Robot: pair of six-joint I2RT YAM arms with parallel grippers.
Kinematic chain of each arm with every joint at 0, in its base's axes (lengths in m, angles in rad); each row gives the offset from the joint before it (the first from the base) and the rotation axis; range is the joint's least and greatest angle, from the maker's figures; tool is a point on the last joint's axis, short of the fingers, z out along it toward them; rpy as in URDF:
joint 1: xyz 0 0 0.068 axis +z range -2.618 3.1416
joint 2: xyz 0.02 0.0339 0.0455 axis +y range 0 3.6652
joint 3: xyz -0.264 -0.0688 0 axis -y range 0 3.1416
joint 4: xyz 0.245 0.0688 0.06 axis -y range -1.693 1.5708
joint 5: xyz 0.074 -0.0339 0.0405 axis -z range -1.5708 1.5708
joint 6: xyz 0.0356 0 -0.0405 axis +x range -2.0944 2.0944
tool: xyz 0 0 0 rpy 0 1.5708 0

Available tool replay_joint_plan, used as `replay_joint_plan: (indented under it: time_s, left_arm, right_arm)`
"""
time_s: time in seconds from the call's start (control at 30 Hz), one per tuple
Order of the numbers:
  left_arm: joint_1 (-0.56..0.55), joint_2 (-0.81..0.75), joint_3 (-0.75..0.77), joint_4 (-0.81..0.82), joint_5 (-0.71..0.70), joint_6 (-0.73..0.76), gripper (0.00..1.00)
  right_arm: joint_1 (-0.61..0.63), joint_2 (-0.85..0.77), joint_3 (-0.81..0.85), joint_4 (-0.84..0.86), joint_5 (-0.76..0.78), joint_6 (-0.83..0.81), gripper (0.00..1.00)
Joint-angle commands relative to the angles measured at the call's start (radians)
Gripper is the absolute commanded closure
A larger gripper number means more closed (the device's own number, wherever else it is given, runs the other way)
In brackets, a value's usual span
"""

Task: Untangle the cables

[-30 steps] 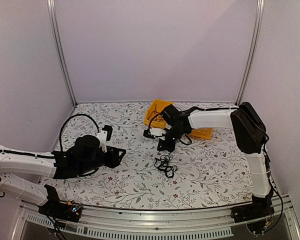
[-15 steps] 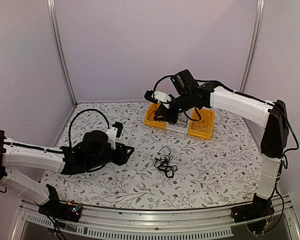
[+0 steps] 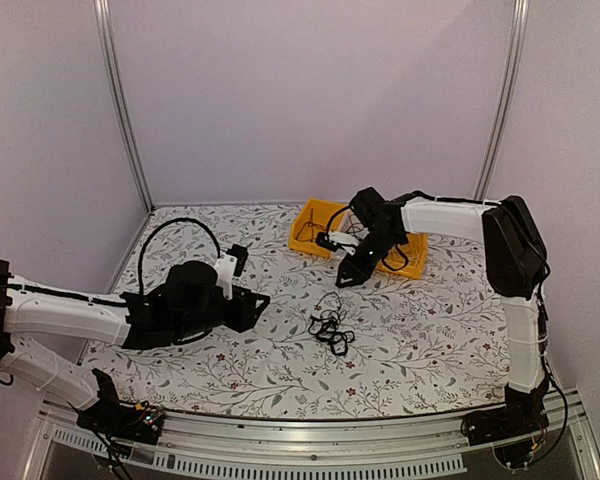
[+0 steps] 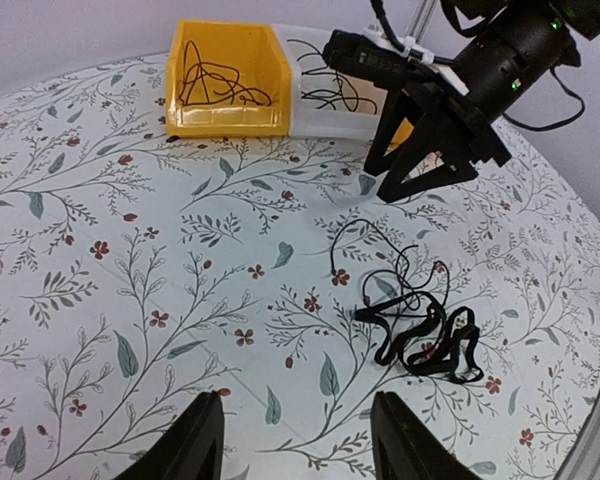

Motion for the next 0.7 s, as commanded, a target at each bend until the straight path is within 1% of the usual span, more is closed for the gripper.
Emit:
replay_joint_plan:
  time_s: [0.0, 0.23, 0.33, 0.37, 0.43, 0.53, 0.67]
  left_arm:
    - [-0.018, -0.025, 0.019, -0.026, -0.013, -0.028, 0.47]
    - [-0.024, -0.04, 0.017, -0.056, -0.033, -0.046, 0.47]
    - [-0.025, -0.044, 0.018, -0.061, -0.038, -0.049, 0.47]
    - [-0.025, -0.044, 0.019, -0.061, -0.038, -0.049, 0.47]
    - [-0.025, -0.041, 0.022, -0.056, -0.038, -0.045, 0.47]
    - [-0.025, -0.027, 0.036, -0.04, -0.022, -0.022, 0.47]
    - [-0.024, 0.006, 0.069, -0.006, 0.023, 0.029, 0.44]
  right_arm:
    - [0.001, 0.077, 0.043, -0.038, -0.059, 0.026, 0.62]
    - [-0.001, 0.124, 0.072, -0.058, -0.127, 0.038, 0.63]
    - [-0.001, 0.142, 0.077, -0.069, -0.143, 0.045, 0.67]
    - [-0.001, 0.148, 0.08, -0.072, -0.148, 0.049, 0.69]
    - [-0.001, 0.156, 0.089, -0.079, -0.168, 0.054, 0.79]
    - [-0.001, 0.155, 0.12, -0.097, -0.208, 0.051, 0.99]
    - [-0.001, 0.091, 0.191, -0.121, -0.274, 0.047, 1.0]
